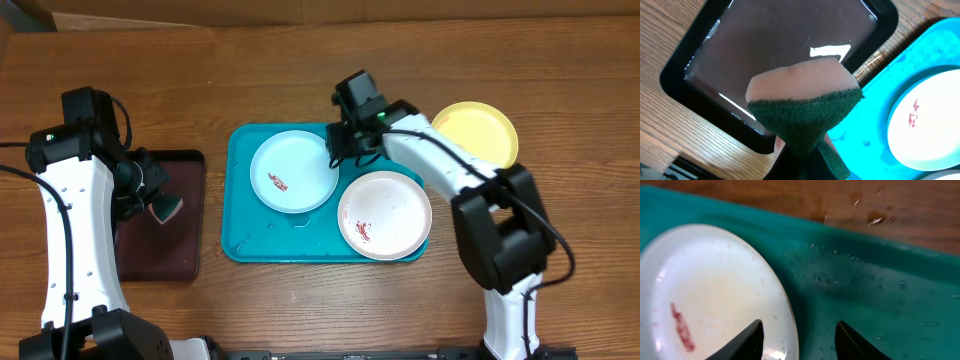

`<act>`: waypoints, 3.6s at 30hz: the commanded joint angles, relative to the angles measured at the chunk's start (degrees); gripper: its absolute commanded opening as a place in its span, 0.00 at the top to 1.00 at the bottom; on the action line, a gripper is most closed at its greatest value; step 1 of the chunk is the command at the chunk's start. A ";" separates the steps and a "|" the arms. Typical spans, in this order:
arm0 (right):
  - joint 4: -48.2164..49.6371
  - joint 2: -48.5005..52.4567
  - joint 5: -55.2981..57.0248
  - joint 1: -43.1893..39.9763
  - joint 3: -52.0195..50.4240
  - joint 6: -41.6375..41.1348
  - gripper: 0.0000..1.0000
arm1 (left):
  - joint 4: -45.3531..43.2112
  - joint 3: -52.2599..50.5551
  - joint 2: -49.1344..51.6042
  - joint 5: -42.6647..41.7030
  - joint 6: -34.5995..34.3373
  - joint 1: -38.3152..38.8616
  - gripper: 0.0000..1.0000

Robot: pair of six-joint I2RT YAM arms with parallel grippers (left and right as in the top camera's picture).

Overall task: Clean dirty plates on tray and stack at the side
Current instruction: 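Pull the light-blue plate toward the tray center with the right gripper, then scrub the light-blue plate with the sponge in the left gripper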

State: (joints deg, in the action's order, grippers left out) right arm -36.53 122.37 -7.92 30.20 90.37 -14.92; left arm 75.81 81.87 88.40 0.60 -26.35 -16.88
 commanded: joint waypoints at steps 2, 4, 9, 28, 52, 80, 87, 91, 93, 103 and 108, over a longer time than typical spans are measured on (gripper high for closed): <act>0.42 2.23 0.37 1.36 0.76 1.44 0.59 | -0.02 -0.15 0.00 -0.68 1.09 0.02 0.96; 0.31 2.23 0.37 1.36 0.76 1.46 0.62 | -0.02 -0.15 0.00 -0.68 1.09 0.02 0.96; -0.24 2.64 0.33 1.36 0.76 1.46 0.72 | -0.02 -0.15 0.00 -0.68 1.07 0.02 0.96; -8.63 4.15 0.13 2.38 0.76 -15.50 0.96 | -0.20 -0.17 0.02 -15.15 12.26 2.84 0.96; -14.38 4.15 -5.68 2.36 0.76 -25.64 0.96 | -20.70 -0.17 16.41 -18.80 5.75 26.23 0.96; -13.46 4.15 -3.06 2.32 0.76 -25.59 0.96 | -13.11 6.23 32.57 15.67 -2.67 25.57 0.96; -13.33 4.15 -3.06 2.32 0.76 -25.59 0.96 | -5.14 20.00 32.57 11.89 -2.95 25.66 0.96; -13.14 4.15 -3.06 2.32 0.76 -25.59 0.96 | -7.04 22.62 32.57 -3.72 0.11 25.88 0.96; -13.03 4.15 -3.08 2.32 0.76 -25.59 0.96 | -8.96 22.05 32.79 -10.80 0.44 26.05 0.96; -12.87 4.15 -3.08 2.32 0.76 -25.57 0.96 | -12.44 20.06 37.77 -16.52 0.66 30.40 0.96; -13.31 4.15 -3.06 2.32 0.76 -25.57 0.96 | -12.02 20.04 42.42 -16.48 0.63 31.15 0.96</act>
State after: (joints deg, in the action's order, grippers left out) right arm -49.50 125.21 -14.11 32.99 91.83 -40.25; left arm 63.42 102.69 128.11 -14.59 -26.81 14.20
